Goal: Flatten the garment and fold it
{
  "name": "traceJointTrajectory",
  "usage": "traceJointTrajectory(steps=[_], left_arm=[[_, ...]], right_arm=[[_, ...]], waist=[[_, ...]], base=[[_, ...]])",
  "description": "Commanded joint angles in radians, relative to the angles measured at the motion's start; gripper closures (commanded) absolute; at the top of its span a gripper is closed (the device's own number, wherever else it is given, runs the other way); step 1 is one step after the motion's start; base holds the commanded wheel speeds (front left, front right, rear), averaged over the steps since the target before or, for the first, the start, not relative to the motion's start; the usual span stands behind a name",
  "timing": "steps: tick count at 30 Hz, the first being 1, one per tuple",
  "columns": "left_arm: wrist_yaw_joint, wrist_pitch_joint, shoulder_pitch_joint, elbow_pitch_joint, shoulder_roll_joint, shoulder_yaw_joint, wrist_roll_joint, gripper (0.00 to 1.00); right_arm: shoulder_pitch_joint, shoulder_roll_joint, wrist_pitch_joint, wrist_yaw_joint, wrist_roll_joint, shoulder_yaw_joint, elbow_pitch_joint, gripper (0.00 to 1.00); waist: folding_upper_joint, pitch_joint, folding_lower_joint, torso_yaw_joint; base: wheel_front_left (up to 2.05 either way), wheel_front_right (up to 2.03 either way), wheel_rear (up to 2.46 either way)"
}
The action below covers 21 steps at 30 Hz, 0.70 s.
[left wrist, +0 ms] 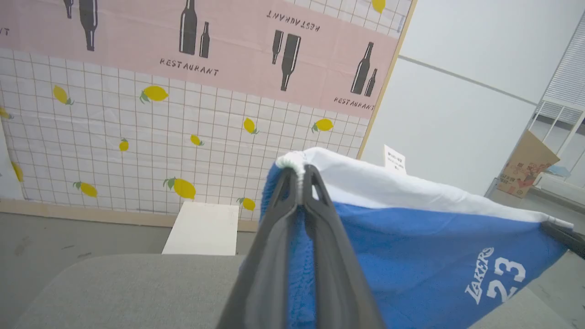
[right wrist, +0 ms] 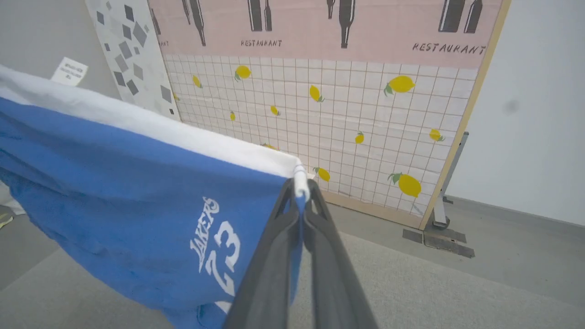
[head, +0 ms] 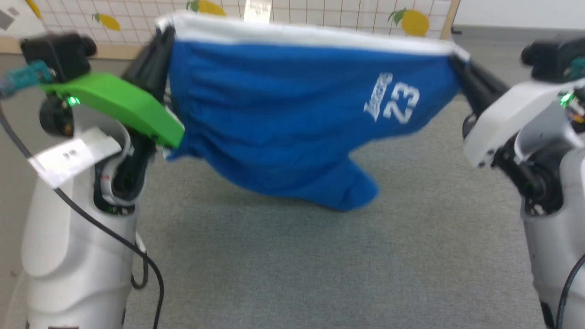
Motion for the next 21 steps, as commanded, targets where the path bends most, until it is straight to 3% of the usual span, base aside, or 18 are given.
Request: traceJointTrajectory(steps=[1,12,21], left_arm=[[-0.005,-0.017,-0.039,0.000,0.000,0.005,0.000,1.00],[-0.013,-0.024,-0.184,0.091,0.002,-0.001,0.002,1.00],[-0.032,-0.049,-0.348,0.270,0.012,-0.009,0.010,1.00]], right_arm=[[-0.031,-0.007,-0.009,-0.002,0.010,0.005,-0.004,1.00],[-0.176,-0.007,0.001,-0.002,0.041,0.008,0.022,1.00],[-0.374,-0.003,0.029,-0.002,0.027,-0.012,0.139,1.00]], waist=[[0.0000,-0.024,0.0000,-0.014],[0.0000,-0.017,0.0000,-0.040],[0.0000,0.138,0.0000,-0.062]], base=[[0.00,0.00,0.00],[0.00,0.00,0.00],[0.00,0.00,0.00]])
